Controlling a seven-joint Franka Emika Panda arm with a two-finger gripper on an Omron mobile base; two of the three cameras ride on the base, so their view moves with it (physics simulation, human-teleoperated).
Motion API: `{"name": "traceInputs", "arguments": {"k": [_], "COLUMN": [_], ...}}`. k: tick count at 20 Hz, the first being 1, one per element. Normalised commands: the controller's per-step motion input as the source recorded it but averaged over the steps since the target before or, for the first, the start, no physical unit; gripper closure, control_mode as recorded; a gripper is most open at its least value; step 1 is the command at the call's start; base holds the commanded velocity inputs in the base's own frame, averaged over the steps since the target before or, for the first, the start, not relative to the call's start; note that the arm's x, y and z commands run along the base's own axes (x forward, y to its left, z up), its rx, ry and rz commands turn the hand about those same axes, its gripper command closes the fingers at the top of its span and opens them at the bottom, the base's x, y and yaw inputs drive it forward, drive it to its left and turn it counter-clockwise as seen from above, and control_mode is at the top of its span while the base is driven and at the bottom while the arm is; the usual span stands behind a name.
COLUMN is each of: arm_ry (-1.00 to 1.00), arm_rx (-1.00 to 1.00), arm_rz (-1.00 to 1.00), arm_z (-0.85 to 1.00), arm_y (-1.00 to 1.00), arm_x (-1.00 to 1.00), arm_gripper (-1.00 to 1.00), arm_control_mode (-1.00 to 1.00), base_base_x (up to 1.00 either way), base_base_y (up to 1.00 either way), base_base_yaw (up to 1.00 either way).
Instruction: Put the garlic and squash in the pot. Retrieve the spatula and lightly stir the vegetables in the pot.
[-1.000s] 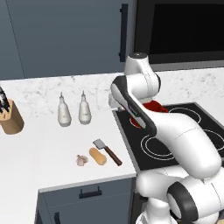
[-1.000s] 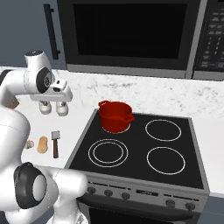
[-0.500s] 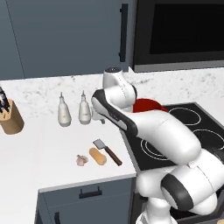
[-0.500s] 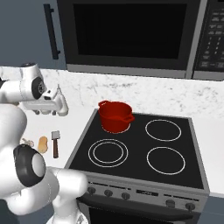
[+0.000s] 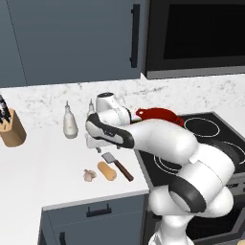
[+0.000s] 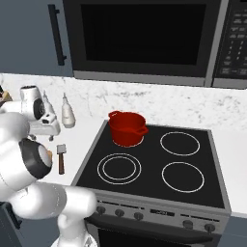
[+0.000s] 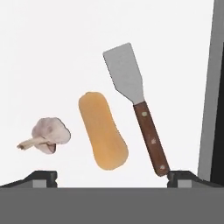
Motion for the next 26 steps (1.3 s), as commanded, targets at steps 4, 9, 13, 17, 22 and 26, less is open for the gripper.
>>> {"name": "traceInputs", "arguments": {"k": [4, 9, 13, 17, 22, 26], "arm_ry": [0.12, 0.09, 0.05, 0.02, 0.00, 0.00], "arm_rx": [0.00, -0.02, -0.05, -0.06, -0.05, -0.03], "arm_rz": [0.00, 0.00, 0.00, 0.00, 0.00, 0.00], "arm_z": [-0.55, -0.51, -0.48, -0.41, -0.34, -0.24], "arm_y": [0.38, 0.19, 0.03, 0.00, 0.00, 0.00], "arm_x": [0.08, 0.06, 0.01, 0.03, 0.06, 0.11], "arm_gripper": [-1.00, -1.00, -1.00, -1.00, -1.00, -1.00], "arm_control_mode": [-1.00, -1.00, -1.00, -1.00, -1.00, -1.00], "base_base_x": [0.00, 0.00, 0.00, 0.00, 0.00, 0.00], "base_base_y": [0.00, 0.00, 0.00, 0.00, 0.00, 0.00], "base_base_yaw": [0.00, 0.00, 0.00, 0.00, 0.00, 0.00]}}
